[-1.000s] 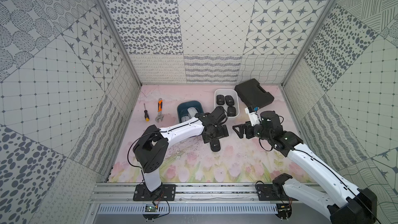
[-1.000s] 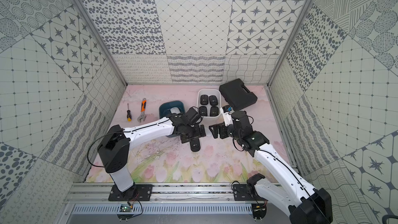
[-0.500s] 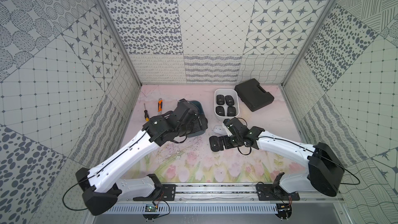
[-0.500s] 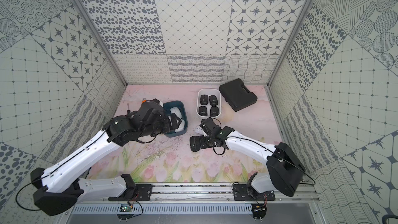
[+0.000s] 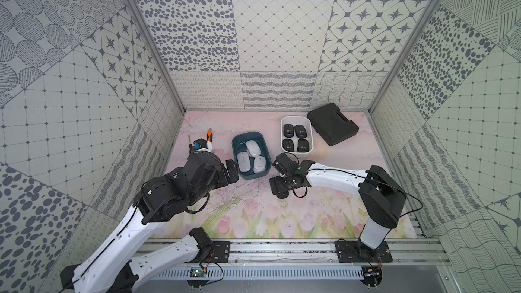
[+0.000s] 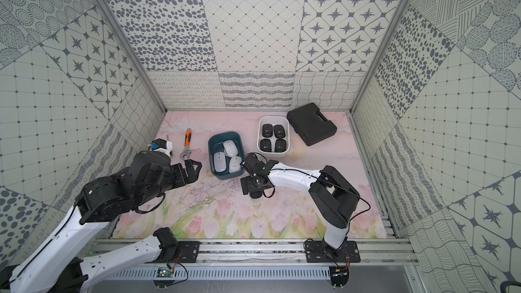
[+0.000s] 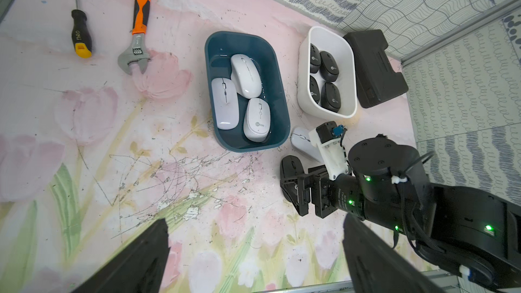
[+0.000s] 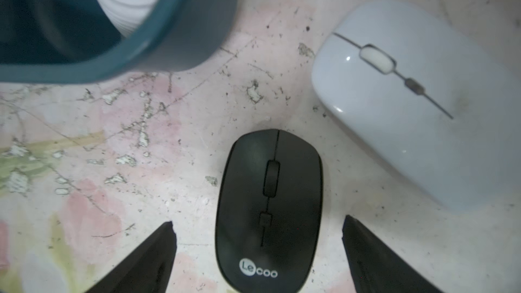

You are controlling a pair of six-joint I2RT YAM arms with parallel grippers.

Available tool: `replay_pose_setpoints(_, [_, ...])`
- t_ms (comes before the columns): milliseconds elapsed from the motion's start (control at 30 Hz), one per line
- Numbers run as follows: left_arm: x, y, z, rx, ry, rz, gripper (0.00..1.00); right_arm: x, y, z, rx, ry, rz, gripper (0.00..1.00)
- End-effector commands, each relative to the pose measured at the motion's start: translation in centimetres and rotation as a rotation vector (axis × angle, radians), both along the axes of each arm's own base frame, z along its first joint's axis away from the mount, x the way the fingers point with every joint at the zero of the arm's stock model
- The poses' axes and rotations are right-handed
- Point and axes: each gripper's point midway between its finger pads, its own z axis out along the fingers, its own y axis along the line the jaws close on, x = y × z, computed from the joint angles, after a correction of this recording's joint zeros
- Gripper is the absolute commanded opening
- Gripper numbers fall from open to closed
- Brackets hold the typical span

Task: Place the mice by color into the storage box
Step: Pick up the mouse from the center of the board.

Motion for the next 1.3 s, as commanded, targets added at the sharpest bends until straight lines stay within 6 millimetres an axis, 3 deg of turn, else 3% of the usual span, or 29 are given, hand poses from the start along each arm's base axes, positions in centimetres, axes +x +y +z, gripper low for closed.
replay_pose_setpoints(0, [-0.4, 2.2, -0.8, 0.096, 0.000, 0.038, 0.99, 0.8, 0.1, -0.3, -0.058, -0.023, -0.006, 0.94])
replay_pose_setpoints(167, [-0.4, 2.4, -1.0, 0.087, -0.009, 0.044, 0.99, 0.9, 0.0, -1.0, -0.088, -0.005, -0.013, 0.88])
replay_pose_setpoints(433, [-0.3, 2.8, -1.0, 0.111, -0.010, 0.049, 0.99, 0.3, -0.2, -1.4, -0.105, 0.030, -0.015, 0.58])
replay_pose_setpoints(567, [-0.3, 2.9, -1.2, 0.115, -0.010, 0.055, 0.99, 0.1, -0.3, -0.6, -0.105, 0.021, -0.022, 0.50])
replay_pose_setpoints(700, [-0.2, 2.9, -1.0, 0.111, -0.013, 0.054, 0.99, 0.5, -0.2, 2.7, -0.065, -0.036, -0.036, 0.47])
replay_pose_setpoints(833, [-0.1, 2.7, -0.9, 0.115, -0.014, 0.048, 0.99, 1.5, 0.1, 8.5, -0.004, -0.122, -0.028, 0.47])
replay_pose_setpoints(933, [0.1, 2.5, -0.8, 0.108, -0.024, 0.040, 0.99, 2.9, 0.1, 12.6, 0.074, -0.156, -0.041, 0.47])
replay_pose_setpoints(1033, [0.3, 2.3, -0.6, 0.103, -0.032, 0.043, 0.99, 6.0, -0.6, 16.0, 0.110, -0.231, -0.066, 0.47])
replay_pose_setpoints(1167, [0.7, 2.0, -0.8, 0.116, -0.025, 0.035, 0.99, 10.8, -2.0, 16.6, 0.116, -0.259, -0.100, 0.48])
replay_pose_setpoints(1267, [1.0, 1.6, -1.1, 0.127, -0.014, 0.031, 0.99, 15.0, -3.1, 15.5, 0.101, -0.260, -0.131, 0.48])
